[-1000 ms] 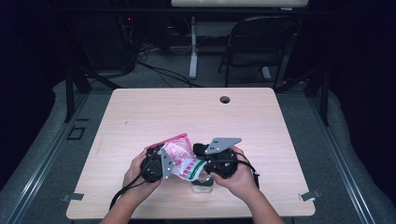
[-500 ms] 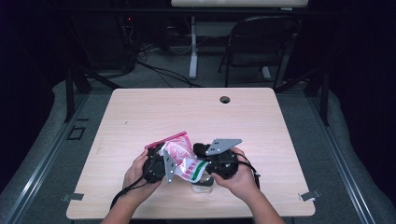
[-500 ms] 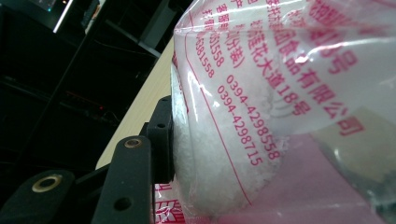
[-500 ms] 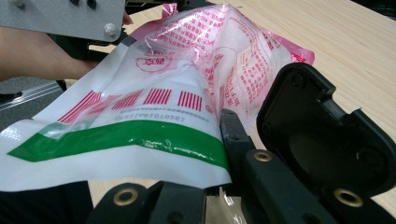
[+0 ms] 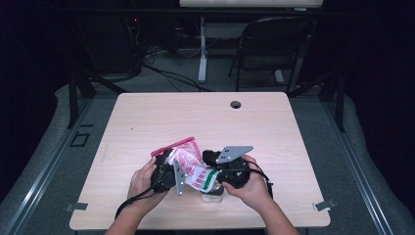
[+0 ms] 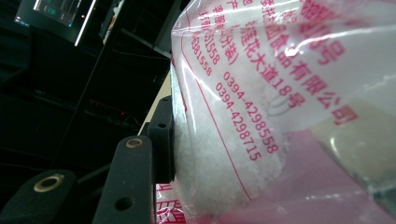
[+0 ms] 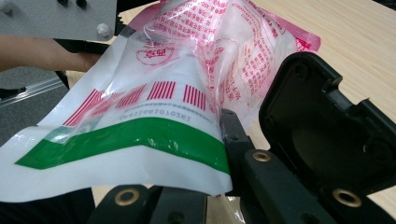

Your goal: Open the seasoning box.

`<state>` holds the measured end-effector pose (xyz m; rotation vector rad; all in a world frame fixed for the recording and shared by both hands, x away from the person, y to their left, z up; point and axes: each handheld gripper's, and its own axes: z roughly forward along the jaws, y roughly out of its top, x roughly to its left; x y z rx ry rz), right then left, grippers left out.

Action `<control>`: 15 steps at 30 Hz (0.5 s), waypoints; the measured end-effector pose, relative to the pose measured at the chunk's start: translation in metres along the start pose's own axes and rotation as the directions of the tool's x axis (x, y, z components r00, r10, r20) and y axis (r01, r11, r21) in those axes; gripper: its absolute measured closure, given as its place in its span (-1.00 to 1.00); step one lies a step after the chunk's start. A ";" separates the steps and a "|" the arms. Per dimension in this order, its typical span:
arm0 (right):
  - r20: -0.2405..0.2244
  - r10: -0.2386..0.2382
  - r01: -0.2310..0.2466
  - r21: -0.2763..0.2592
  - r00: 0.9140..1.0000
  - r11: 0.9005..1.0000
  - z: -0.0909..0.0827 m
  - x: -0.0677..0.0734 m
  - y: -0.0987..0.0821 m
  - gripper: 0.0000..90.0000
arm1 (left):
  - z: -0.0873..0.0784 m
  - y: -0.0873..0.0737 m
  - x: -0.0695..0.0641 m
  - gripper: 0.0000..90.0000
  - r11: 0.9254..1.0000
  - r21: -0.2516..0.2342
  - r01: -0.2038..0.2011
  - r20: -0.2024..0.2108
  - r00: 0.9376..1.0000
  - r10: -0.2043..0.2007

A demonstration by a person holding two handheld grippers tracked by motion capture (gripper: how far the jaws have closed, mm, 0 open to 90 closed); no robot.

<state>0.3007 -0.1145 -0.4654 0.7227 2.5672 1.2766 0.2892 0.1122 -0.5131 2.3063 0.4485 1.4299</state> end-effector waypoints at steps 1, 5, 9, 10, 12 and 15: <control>0.000 0.001 -0.001 0.001 1.000 1.000 0.000 0.000 0.000 0.99 | 0.000 0.000 0.000 0.32 1.000 0.000 -0.002 0.000 1.000 0.002; -0.002 0.001 -0.001 0.002 1.000 1.000 0.000 0.000 -0.001 0.99 | 0.000 0.001 0.000 0.32 1.000 0.006 -0.023 -0.005 1.000 0.023; -0.003 -0.006 0.006 0.005 1.000 1.000 0.000 0.000 -0.001 0.99 | -0.001 0.001 0.000 0.32 0.999 0.002 -0.035 -0.013 0.999 0.035; -0.002 -0.010 0.010 0.005 1.000 1.000 0.000 0.000 -0.001 0.99 | -0.001 0.001 0.000 0.32 0.999 0.001 -0.038 -0.016 0.999 0.038; -0.002 -0.010 0.010 0.007 1.000 1.000 0.000 0.001 -0.001 0.99 | -0.001 0.002 0.000 0.32 0.999 0.003 -0.044 -0.017 0.999 0.044; 0.002 -0.018 0.018 0.013 1.000 1.000 0.000 0.001 -0.001 0.98 | -0.002 0.002 0.000 0.32 0.999 0.002 -0.044 -0.016 0.999 0.044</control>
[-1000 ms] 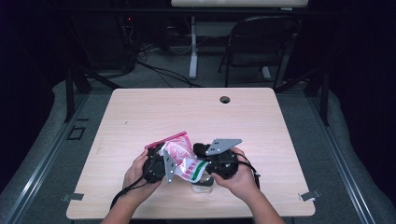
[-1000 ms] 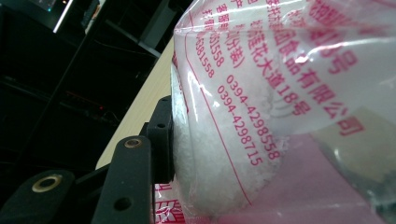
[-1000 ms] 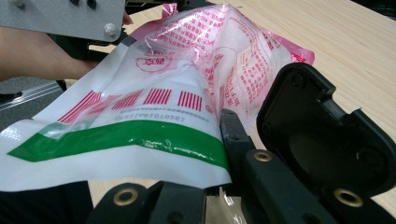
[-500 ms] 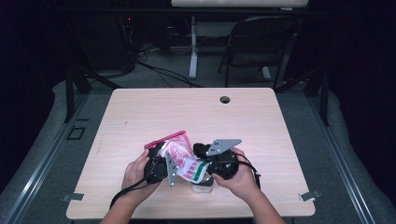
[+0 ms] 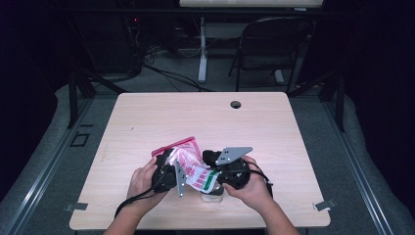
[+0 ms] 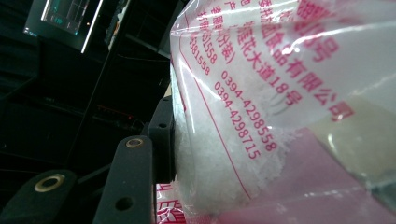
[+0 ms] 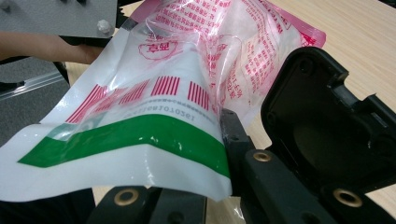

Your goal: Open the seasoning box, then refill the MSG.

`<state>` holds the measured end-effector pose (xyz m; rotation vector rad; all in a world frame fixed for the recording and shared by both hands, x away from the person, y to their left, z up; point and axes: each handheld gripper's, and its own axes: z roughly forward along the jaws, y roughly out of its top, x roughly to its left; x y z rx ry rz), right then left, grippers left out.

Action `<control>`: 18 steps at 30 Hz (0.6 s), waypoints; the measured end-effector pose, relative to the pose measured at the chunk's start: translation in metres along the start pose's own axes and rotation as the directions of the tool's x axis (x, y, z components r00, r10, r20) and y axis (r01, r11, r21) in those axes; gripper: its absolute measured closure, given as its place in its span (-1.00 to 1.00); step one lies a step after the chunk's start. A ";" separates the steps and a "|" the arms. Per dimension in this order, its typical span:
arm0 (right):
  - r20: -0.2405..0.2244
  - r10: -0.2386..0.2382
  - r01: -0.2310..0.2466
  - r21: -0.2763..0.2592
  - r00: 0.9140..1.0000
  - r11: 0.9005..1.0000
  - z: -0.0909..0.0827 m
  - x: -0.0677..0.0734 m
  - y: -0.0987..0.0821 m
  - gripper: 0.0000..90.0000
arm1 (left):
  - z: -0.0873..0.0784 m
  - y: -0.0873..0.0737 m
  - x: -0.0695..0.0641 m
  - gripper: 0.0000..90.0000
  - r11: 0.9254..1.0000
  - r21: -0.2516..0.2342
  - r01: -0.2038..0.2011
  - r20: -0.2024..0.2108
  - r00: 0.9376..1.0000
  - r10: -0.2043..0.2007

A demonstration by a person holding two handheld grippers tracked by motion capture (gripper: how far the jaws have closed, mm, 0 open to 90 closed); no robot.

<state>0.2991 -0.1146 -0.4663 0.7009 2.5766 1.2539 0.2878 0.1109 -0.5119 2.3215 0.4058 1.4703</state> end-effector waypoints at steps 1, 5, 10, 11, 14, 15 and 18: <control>0.001 -0.002 0.002 0.001 1.000 1.000 0.000 0.000 0.000 0.98 | 0.000 0.000 0.000 0.32 1.000 -0.001 0.001 0.000 1.000 -0.001; 0.002 -0.007 0.007 0.003 1.000 1.000 0.000 0.000 0.000 0.97 | 0.000 0.000 0.001 0.32 1.000 -0.005 0.007 0.003 1.000 -0.007; 0.006 -0.019 0.019 0.002 1.000 1.000 -0.001 0.002 0.001 0.93 | 0.000 0.000 0.001 0.33 1.000 -0.012 0.028 0.010 1.000 -0.028; 0.004 -0.015 0.015 -0.006 1.000 1.000 -0.001 0.002 0.001 0.92 | 0.000 0.000 0.001 0.33 1.000 -0.014 0.025 0.007 1.000 -0.025; 0.008 -0.021 0.021 -0.001 1.000 1.000 -0.001 0.002 0.000 0.91 | -0.001 0.000 0.001 0.33 1.000 -0.007 0.015 0.004 1.000 -0.015; 0.008 -0.021 0.021 -0.001 1.000 1.000 -0.002 0.002 0.000 0.90 | -0.001 0.001 0.001 0.33 1.000 -0.009 0.016 0.004 1.000 -0.016; 0.009 -0.024 0.024 0.001 1.000 1.000 -0.002 0.002 0.000 0.90 | -0.001 0.002 0.001 0.33 1.000 -0.008 0.005 -0.005 1.000 -0.005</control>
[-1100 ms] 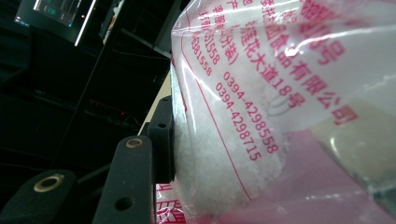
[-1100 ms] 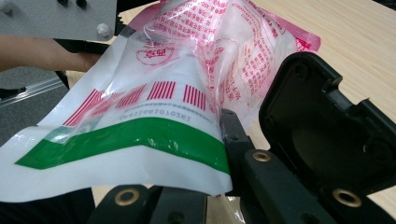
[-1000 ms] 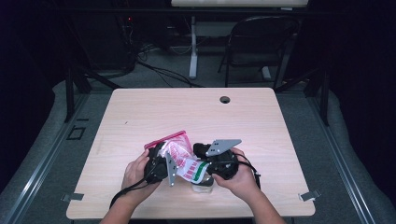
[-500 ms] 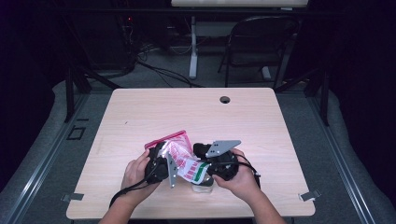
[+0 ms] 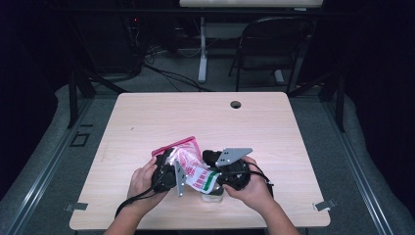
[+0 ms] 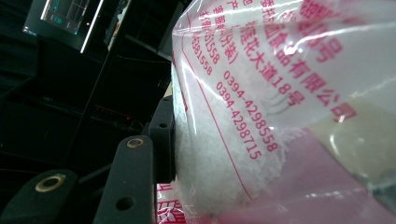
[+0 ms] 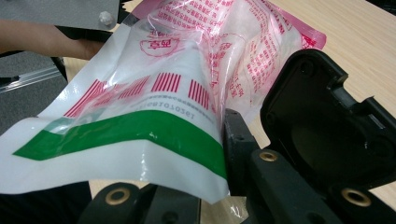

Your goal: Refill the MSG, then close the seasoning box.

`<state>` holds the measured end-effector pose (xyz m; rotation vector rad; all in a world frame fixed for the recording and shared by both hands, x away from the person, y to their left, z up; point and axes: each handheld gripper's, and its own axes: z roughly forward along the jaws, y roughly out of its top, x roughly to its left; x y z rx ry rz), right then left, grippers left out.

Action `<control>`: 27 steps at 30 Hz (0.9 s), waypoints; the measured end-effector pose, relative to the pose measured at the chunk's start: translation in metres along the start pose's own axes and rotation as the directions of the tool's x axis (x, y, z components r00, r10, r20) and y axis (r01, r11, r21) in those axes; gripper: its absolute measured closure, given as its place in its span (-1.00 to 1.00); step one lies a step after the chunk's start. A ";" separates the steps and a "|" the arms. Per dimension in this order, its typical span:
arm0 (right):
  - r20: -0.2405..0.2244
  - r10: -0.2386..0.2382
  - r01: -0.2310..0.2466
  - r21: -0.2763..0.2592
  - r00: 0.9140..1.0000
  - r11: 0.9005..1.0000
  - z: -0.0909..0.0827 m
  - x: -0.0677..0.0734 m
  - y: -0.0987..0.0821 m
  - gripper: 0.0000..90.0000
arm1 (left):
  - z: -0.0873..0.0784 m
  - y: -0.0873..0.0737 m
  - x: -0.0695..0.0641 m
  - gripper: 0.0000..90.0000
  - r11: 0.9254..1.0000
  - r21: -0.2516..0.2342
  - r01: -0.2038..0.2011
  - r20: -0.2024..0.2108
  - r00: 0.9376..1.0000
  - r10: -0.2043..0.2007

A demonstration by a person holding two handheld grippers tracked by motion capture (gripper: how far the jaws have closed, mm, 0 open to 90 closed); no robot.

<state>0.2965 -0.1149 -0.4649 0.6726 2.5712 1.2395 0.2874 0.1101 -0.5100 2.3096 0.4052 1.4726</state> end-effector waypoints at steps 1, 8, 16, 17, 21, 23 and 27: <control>0.003 0.002 -0.002 0.003 1.000 1.000 0.000 0.000 0.000 0.88 | 0.000 0.001 0.000 0.33 1.000 -0.003 0.000 -0.001 1.000 0.000; -0.001 0.005 -0.005 0.008 1.000 1.000 0.000 0.000 -0.001 0.81 | 0.001 0.003 0.000 0.33 1.000 -0.016 0.010 -0.003 1.000 -0.010; -0.006 0.004 -0.003 0.013 1.000 1.000 -0.001 -0.002 -0.001 0.73 | 0.000 0.003 0.001 0.33 1.000 -0.016 -0.010 -0.019 1.000 0.009; -0.007 0.004 -0.004 0.016 1.000 1.000 0.000 -0.002 -0.002 0.69 | 0.000 0.004 0.001 0.33 1.000 -0.010 -0.017 -0.019 1.000 0.017; -0.009 0.004 -0.004 0.019 1.000 1.000 0.001 -0.001 -0.002 0.63 | -0.001 0.005 0.001 0.33 1.000 -0.015 -0.023 -0.026 0.999 0.023; -0.010 0.007 -0.007 0.018 1.000 1.000 0.001 -0.001 -0.002 0.63 | -0.001 0.005 0.001 0.33 0.999 -0.008 -0.034 -0.028 0.999 0.033; -0.009 0.012 -0.012 0.012 1.000 1.000 0.002 -0.002 -0.004 0.59 | -0.002 0.006 0.002 0.34 0.999 -0.007 -0.044 -0.041 0.998 0.044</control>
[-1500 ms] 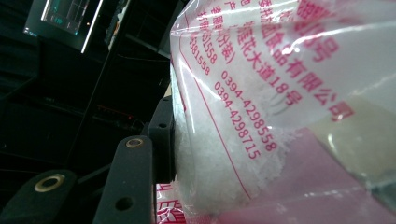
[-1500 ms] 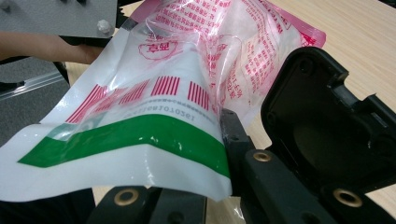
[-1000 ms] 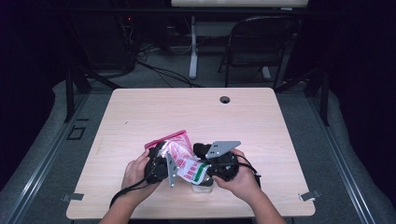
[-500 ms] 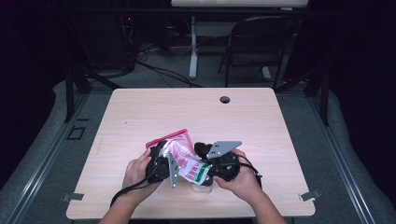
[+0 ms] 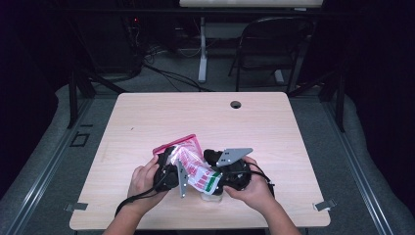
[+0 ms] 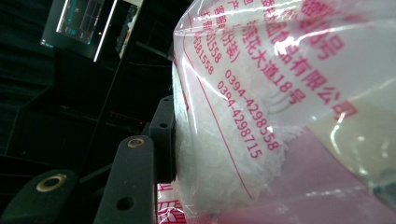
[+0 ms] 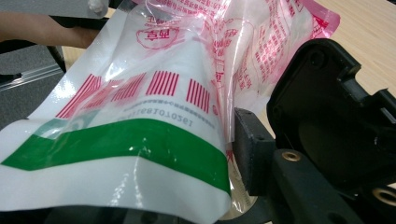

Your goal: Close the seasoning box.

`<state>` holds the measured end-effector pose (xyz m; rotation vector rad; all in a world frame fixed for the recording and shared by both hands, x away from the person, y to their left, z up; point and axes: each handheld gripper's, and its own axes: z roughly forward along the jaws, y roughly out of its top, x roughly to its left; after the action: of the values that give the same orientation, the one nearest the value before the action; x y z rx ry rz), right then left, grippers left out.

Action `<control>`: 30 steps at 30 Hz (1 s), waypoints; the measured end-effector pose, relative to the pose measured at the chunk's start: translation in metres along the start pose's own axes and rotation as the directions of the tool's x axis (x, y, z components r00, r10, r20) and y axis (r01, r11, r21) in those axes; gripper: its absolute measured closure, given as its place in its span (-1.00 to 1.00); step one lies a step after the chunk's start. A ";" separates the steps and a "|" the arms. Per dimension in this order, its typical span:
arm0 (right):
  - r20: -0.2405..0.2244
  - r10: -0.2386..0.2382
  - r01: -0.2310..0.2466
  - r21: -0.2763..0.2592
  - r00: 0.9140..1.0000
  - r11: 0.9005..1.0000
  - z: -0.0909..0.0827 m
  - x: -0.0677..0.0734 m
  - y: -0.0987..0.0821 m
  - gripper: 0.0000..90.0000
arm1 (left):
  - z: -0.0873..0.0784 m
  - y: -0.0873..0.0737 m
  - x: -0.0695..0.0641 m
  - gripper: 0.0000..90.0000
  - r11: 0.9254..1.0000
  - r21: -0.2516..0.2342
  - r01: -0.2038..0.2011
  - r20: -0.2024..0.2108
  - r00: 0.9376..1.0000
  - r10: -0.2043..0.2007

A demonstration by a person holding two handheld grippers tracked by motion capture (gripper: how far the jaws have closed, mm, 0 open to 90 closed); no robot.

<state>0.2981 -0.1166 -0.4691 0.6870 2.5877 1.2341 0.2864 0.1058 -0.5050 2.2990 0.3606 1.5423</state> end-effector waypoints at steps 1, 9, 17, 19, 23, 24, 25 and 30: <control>0.001 -0.006 0.006 0.011 1.000 1.000 0.000 0.000 0.000 0.58 | 0.000 0.000 0.000 0.34 1.000 -0.001 -0.004 -0.003 1.000 0.004; 0.023 -0.024 0.023 0.019 0.999 1.000 0.001 0.002 0.004 0.60 | 0.000 0.001 0.000 0.34 1.000 -0.009 -0.009 -0.021 1.000 0.009; 0.079 -0.019 0.023 -0.053 0.997 0.998 0.002 0.005 -0.009 0.64 | 0.001 0.003 -0.003 0.34 0.999 -0.017 -0.036 -0.053 0.998 0.035; 0.080 -0.004 0.011 -0.078 0.997 0.997 0.002 0.005 -0.013 0.65 | 0.002 0.004 -0.006 0.34 0.999 -0.022 -0.043 -0.061 0.997 0.042; 0.088 -0.013 0.020 -0.080 0.996 0.997 0.002 0.005 -0.017 0.67 | 0.002 0.004 -0.007 0.34 0.998 -0.021 -0.055 -0.064 0.997 0.054; 0.091 -0.010 0.019 -0.090 0.996 0.996 0.002 0.005 -0.017 0.69 | 0.002 0.005 -0.008 0.34 0.998 -0.022 -0.057 -0.066 0.996 0.055; 0.091 -0.010 0.019 -0.090 0.996 0.996 0.002 0.005 -0.017 0.69 | 0.002 0.005 -0.008 0.34 0.998 -0.022 -0.057 -0.066 0.996 0.055; 0.108 -0.019 0.030 -0.100 0.994 0.995 0.003 0.008 -0.019 0.89 | 0.000 0.004 -0.009 0.35 0.998 -0.022 -0.053 -0.076 0.996 0.051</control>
<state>0.2864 -0.1208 -0.4856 0.6792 2.4219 1.2752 0.2837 0.0990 -0.5107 2.2540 0.3020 1.6530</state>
